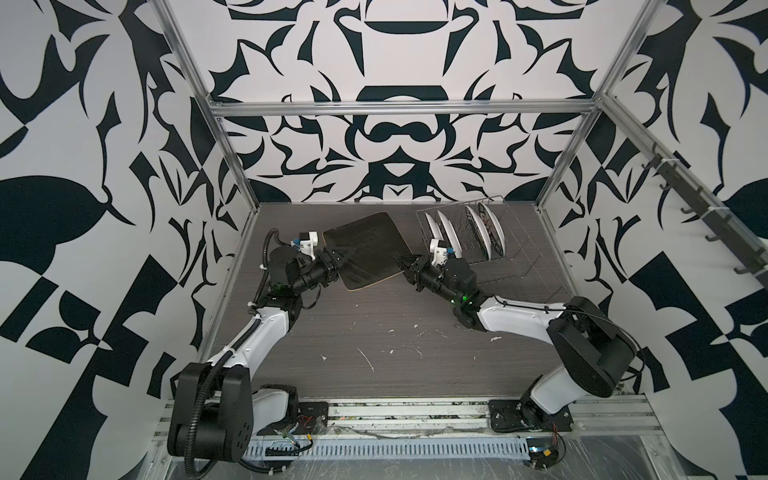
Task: Unload the plates from the dish rack
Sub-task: 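Bring the tray toward the left gripper and grasp its opposite edge with the left gripper, then hold the tray with both grippers and lower it toward the table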
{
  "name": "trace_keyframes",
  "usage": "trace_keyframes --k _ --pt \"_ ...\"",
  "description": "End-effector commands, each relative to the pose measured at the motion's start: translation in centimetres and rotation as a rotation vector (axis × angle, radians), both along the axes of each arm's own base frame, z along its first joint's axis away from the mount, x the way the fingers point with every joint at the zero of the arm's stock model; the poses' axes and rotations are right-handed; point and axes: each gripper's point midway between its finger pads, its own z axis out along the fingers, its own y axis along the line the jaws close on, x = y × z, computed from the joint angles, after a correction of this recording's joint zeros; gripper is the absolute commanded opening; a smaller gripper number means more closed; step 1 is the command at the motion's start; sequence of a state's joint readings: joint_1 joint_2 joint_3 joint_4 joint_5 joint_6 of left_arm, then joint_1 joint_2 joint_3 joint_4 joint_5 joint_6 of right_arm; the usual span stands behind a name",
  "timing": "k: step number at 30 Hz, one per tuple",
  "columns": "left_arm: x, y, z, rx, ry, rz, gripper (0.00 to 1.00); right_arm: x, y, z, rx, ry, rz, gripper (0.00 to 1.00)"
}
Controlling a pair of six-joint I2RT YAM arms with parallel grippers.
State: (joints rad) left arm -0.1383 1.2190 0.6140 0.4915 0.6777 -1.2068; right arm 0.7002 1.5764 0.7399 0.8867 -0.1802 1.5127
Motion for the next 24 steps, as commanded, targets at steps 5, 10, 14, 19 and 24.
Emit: trace_keyframes --k 5,10,14,19,24 --pt "-0.19 -0.05 0.12 -0.008 -0.02 -0.009 0.35 -1.37 -0.2 12.89 0.281 -0.3 0.035 0.0" --pt "-0.24 -0.04 0.09 -0.009 -0.019 -0.008 0.27 -1.5 -0.17 12.91 0.28 -0.302 0.042 0.0" --pt "-0.26 -0.02 0.17 -0.009 -0.021 -0.007 0.24 -1.58 -0.07 12.7 0.277 -0.299 0.049 0.0" --pt "-0.33 -0.01 0.15 -0.009 -0.021 -0.007 0.18 -1.64 0.02 12.48 0.271 -0.3 0.054 0.0" --pt "-0.41 0.03 0.21 -0.008 -0.023 -0.005 0.13 -1.56 0.13 12.19 0.262 -0.299 0.055 0.0"
